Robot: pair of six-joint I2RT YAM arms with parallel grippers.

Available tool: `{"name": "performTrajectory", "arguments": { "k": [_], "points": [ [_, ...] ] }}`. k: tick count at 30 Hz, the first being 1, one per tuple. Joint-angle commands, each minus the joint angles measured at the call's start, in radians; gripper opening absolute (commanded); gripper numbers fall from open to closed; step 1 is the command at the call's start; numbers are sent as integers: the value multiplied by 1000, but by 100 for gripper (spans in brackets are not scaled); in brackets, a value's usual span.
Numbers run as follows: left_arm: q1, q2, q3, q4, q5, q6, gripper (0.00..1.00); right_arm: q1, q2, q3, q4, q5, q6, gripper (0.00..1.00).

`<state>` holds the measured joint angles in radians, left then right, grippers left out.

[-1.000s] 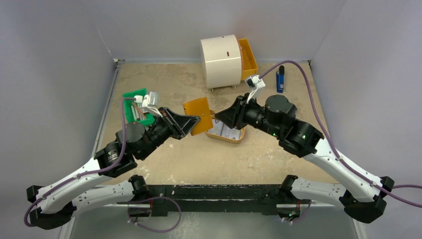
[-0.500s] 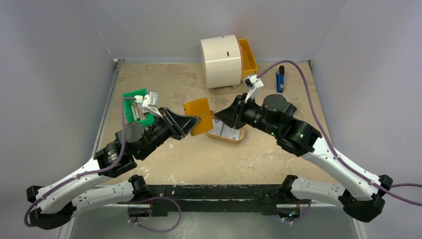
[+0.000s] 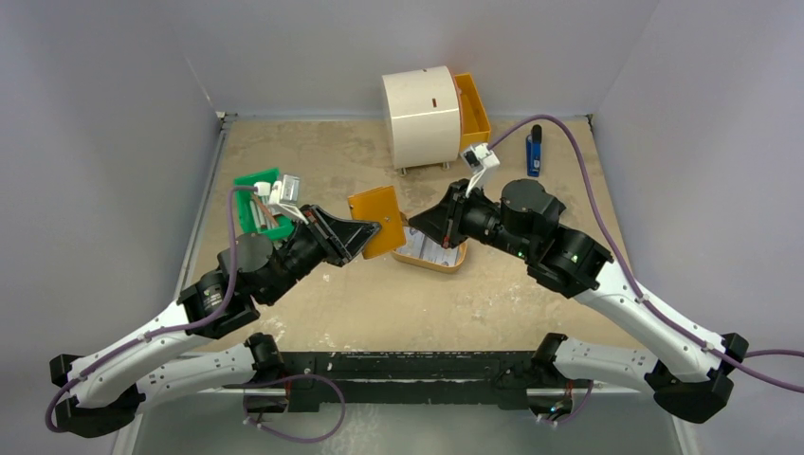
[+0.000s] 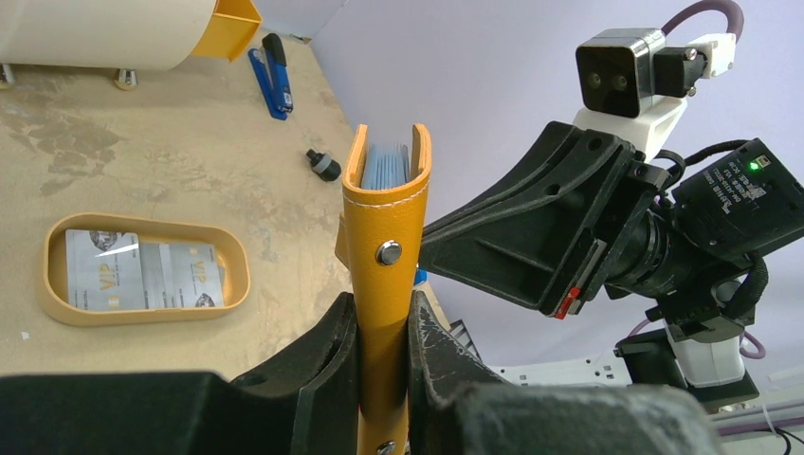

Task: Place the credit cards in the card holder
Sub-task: Close the card holder.

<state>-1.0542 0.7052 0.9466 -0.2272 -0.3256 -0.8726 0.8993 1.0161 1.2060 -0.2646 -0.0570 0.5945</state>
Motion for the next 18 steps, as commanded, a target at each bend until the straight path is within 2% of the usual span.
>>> {"name": "performTrajectory", "arguments": {
  "k": [1,3,7,9,18],
  "points": [
    [3,-13,46,55,12,-4,0,4,-8,15,45,-31,7,2],
    [3,-14,45,55,13,-4,0,4,-10,15,43,-32,4,2],
    [3,-15,46,54,14,-4,0,4,-12,12,39,-24,7,19],
    [3,-15,45,54,16,-4,0,4,-11,12,38,-23,8,24],
    [3,-15,47,55,19,-6,0,4,-6,21,29,-12,8,22]
  ]
}}
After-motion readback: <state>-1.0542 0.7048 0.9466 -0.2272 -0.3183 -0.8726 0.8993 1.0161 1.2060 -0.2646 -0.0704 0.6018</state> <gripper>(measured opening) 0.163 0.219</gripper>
